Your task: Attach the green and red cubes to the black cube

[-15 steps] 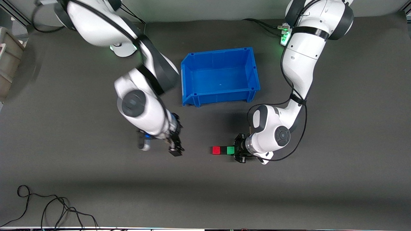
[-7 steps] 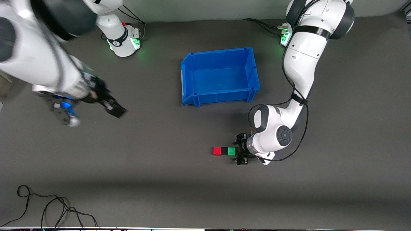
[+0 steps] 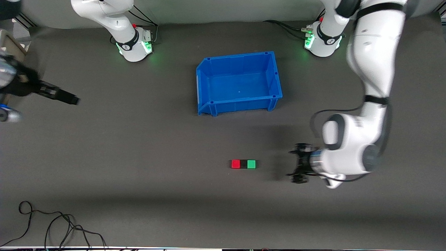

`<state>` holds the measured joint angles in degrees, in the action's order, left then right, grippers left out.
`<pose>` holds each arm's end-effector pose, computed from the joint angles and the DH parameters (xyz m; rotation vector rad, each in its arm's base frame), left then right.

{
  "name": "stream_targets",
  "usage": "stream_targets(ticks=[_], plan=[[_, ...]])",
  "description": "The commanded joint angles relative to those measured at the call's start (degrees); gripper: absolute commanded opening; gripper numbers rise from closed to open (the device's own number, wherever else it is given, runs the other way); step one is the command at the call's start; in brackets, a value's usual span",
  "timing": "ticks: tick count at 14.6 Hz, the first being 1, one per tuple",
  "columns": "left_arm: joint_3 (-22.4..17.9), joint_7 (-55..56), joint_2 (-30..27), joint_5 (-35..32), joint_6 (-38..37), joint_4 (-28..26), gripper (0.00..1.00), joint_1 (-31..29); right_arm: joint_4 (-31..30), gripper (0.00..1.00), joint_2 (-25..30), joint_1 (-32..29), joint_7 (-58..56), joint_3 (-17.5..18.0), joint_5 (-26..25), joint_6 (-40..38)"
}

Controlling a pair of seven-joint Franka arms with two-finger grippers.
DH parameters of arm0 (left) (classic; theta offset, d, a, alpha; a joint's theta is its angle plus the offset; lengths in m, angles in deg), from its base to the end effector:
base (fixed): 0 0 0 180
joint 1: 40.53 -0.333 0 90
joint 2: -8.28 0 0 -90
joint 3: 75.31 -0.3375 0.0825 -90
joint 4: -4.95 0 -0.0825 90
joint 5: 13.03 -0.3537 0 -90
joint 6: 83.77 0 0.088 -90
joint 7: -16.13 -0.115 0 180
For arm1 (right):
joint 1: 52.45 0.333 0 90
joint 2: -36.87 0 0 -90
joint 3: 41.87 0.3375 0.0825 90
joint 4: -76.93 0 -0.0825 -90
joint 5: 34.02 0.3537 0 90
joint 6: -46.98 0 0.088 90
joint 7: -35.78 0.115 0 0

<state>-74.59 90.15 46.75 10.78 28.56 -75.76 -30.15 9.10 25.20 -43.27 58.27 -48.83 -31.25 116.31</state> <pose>0.6819 -0.1619 0.3265 2.3206 1.7342 -0.5067 0.5465 0.0374 0.6644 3.0682 -0.5273 -0.2759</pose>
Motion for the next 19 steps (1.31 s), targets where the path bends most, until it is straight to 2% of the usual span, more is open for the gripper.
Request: stream_targets(ticks=[1, 5, 8, 10, 11, 14, 19], plan=[[0.51, -11.32, -7.6, -7.43, -7.81, -4.89, 1.0, -5.62, -5.46, 0.96, 2.87, 0.74, -7.55, -2.1, -3.37, 3.95], [0.51, -32.58, -16.56, -12.02, -17.22, -7.09, 1.0, -12.83, -14.85, 0.95, 3.58, 0.92, -7.81, -2.1, -4.7, 15.02], [0.42, -45.17, -25.7, -13.34, -19.43, -11.65, 1.0, -15.47, -18.73, 0.95, 4.02, 0.92, -9.83, -2.1, -4.61, 20.13], [0.59, -50.36, -29.84, -19.73, -21.71, -12.98, 1.0, -15.13, -19.09, 0.95, 4.19, 0.75, -11.5, -2.18, -4.43, 20.93], [0.6, -53.08, -31.69, -20.81, -23.2, -12.98, 1.0, -15.04, -19.09, 0.95, 4.19, 0.74, -11.59, -2.36, -4.43, 20.93], [0.51, -60.22, -36.7, -20.82, -25.41, -12.64, 1.0, -15.04, -19.18, 0.95, 4.19, 0.57, -11.59, -3.59, -4.26, 21.02], [0.51, -66.82, -39.25, -22.65, -21.55, -12.02, 1.0, -10.48, -19.35, 0.95, 4.11, 0.83, -11.59, -3.59, -4.17, 22.16]])
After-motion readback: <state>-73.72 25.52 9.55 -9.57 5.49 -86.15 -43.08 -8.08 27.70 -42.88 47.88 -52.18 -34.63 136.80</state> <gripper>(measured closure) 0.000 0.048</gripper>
